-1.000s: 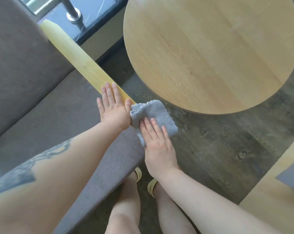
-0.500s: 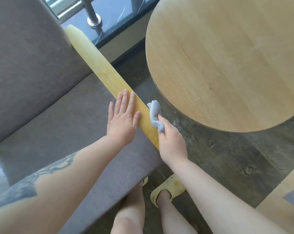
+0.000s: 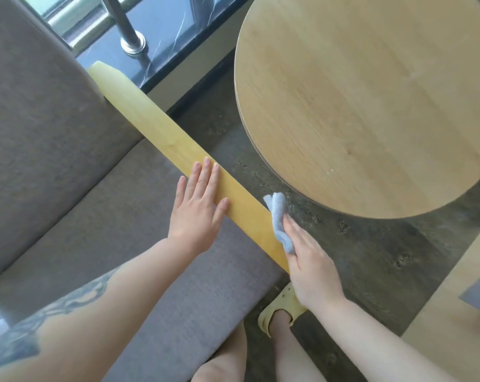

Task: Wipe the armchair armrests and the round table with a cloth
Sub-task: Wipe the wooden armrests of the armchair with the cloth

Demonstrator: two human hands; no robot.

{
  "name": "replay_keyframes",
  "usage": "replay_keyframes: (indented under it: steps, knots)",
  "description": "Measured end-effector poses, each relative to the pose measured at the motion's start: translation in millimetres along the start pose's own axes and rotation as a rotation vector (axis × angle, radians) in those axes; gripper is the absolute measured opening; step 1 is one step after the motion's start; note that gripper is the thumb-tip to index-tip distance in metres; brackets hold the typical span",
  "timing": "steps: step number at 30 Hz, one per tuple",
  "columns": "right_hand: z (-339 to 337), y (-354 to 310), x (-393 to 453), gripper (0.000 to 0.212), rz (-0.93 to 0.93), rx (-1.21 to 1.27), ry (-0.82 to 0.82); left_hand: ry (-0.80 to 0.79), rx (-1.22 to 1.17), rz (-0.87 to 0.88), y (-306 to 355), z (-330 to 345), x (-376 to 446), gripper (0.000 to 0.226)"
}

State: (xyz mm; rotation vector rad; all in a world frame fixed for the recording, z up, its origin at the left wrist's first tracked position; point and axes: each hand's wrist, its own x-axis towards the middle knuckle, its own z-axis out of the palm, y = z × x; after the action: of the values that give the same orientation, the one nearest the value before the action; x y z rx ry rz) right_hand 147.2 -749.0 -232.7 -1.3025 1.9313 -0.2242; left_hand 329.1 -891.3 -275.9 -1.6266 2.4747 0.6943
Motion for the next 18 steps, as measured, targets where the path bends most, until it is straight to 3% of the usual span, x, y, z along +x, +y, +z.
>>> replay_keyframes:
  steps: [3,7,13,18]
  knots:
    - [15,-1,-5,0.067,0.083,-0.135,0.081,-0.006,-0.003,0.032,-4,1,3,0.067]
    - [50,-54,47,0.069,-0.088,-0.239,0.203,0.013,-0.063,-0.006,4,9,4,0.065]
    - [32,7,-14,0.066,-0.386,-0.539,0.066,0.004,0.0,0.128,-20,-3,6,0.063]
    - [28,-9,19,0.057,-0.374,-0.521,0.086,0.055,-0.017,0.094,-28,-12,23,0.069]
